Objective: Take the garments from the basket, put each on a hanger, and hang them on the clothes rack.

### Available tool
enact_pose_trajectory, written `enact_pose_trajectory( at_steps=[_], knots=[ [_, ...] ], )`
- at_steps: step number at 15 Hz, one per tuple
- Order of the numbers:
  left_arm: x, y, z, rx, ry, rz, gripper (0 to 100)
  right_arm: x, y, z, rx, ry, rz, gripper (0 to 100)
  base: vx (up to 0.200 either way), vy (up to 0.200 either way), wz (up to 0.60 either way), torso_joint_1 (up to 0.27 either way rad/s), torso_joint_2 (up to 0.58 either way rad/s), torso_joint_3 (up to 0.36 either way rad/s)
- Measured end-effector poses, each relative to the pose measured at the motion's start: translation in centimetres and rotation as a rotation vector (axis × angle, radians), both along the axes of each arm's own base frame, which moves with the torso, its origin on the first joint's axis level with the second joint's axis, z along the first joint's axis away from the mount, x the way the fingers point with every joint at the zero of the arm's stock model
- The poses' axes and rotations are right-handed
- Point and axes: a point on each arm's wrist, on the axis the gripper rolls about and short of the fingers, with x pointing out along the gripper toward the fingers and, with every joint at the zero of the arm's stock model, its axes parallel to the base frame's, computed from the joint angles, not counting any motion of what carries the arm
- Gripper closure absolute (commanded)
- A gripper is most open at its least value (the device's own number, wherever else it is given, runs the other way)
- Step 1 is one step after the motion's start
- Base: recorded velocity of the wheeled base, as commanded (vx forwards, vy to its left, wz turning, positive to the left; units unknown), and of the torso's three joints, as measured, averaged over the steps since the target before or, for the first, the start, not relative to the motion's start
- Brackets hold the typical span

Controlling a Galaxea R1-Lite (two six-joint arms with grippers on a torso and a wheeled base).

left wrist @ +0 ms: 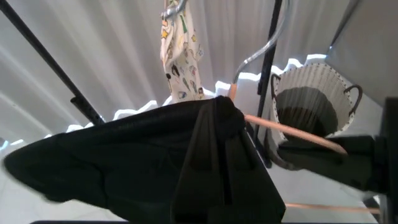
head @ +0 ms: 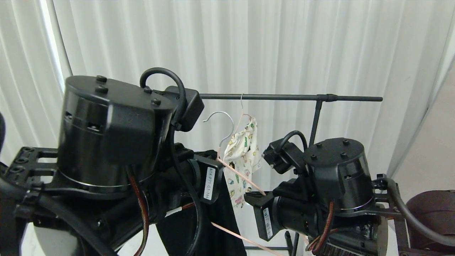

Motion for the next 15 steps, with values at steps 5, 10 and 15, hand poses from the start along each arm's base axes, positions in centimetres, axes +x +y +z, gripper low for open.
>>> enact_pose_trajectory(
  at_steps=[5, 10, 15],
  knots=[
    [-0.3, 0.7, -0.4, -0.046, -0.045, 0.011, 0, 0.5, -0.2, -0.2, -0.015, -0.013, -0.051, 100, 0.0, 0.0, 0.0, 0.0, 0.0, 0.0],
    [0.0, 1.5, -0.5, -0.043, -0.053, 0.056, 0, 1.6, -1.3, 0.0, -0.023, -0.035, -0.142, 100, 0.0, 0.0, 0.0, 0.0, 0.0, 0.0],
    [-0.6, 2.4, -1.0, -0.026, -0.046, 0.051, 0, 2.1, -2.3, 0.5, -0.021, -0.056, -0.184, 100, 0.0, 0.0, 0.0, 0.0, 0.0, 0.0]
  ],
)
